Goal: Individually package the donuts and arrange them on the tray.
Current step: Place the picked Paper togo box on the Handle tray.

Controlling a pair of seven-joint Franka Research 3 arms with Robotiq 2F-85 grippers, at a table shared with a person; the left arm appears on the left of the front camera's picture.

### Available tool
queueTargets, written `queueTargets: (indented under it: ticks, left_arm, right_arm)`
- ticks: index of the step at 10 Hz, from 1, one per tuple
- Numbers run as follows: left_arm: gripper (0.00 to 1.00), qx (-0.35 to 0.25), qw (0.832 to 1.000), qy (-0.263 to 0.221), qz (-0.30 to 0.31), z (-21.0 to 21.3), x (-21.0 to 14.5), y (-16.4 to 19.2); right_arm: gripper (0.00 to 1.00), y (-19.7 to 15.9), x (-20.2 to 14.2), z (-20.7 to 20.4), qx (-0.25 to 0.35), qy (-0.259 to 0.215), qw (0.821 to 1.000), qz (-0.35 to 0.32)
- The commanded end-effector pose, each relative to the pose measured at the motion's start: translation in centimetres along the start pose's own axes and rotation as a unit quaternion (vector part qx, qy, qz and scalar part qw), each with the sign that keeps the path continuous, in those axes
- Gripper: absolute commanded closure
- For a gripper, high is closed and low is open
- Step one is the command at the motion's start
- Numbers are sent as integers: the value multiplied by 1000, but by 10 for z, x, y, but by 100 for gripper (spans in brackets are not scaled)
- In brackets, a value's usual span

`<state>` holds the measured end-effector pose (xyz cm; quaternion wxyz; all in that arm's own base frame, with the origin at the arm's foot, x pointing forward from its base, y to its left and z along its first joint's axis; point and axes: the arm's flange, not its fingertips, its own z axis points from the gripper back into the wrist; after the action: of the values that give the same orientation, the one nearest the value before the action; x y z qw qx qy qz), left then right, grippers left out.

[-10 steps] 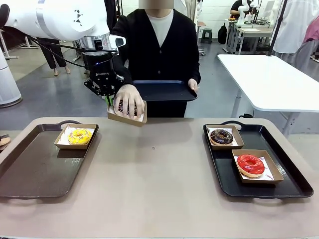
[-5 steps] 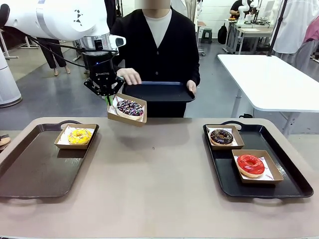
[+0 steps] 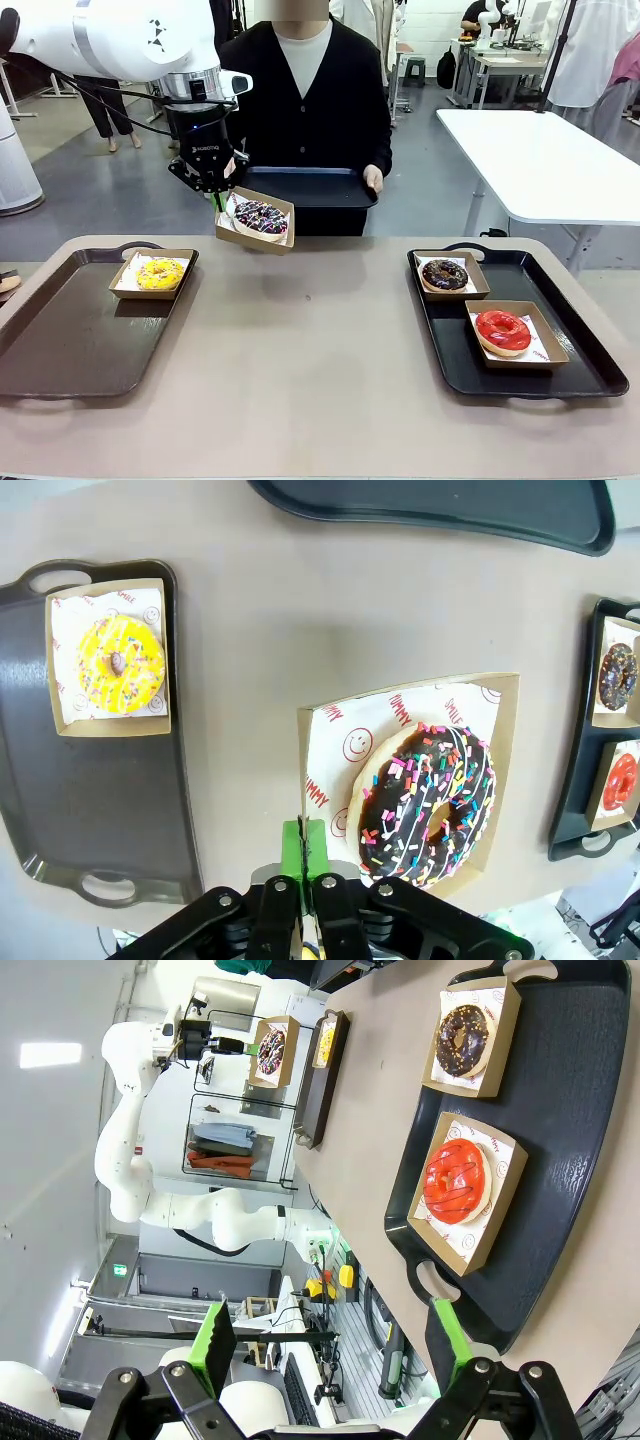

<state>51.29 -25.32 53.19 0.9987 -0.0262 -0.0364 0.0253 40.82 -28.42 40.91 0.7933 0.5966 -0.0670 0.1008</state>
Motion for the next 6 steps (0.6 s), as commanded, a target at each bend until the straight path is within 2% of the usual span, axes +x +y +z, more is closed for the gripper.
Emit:
queueTargets:
  ticks: [1,3,4,6]
  left_arm:
    - [100,-1,1000,-2,0,0,-1,2]
    - [99,0,1000,0,0,0,0,0]
    - [99,-21,999,-10,-31,11,-13,19]
    - [99,-22,997,-30,-70,33,-43,70]
  right_arm:
    - [0,1,1,0,-1,0,1000,-6]
    - [0,1,1,0,-1,0,1000,-6]
    - [0,1,1,0,-1,0,1000,-6]
    - [0,1,1,0,-1,0,1000,-6]
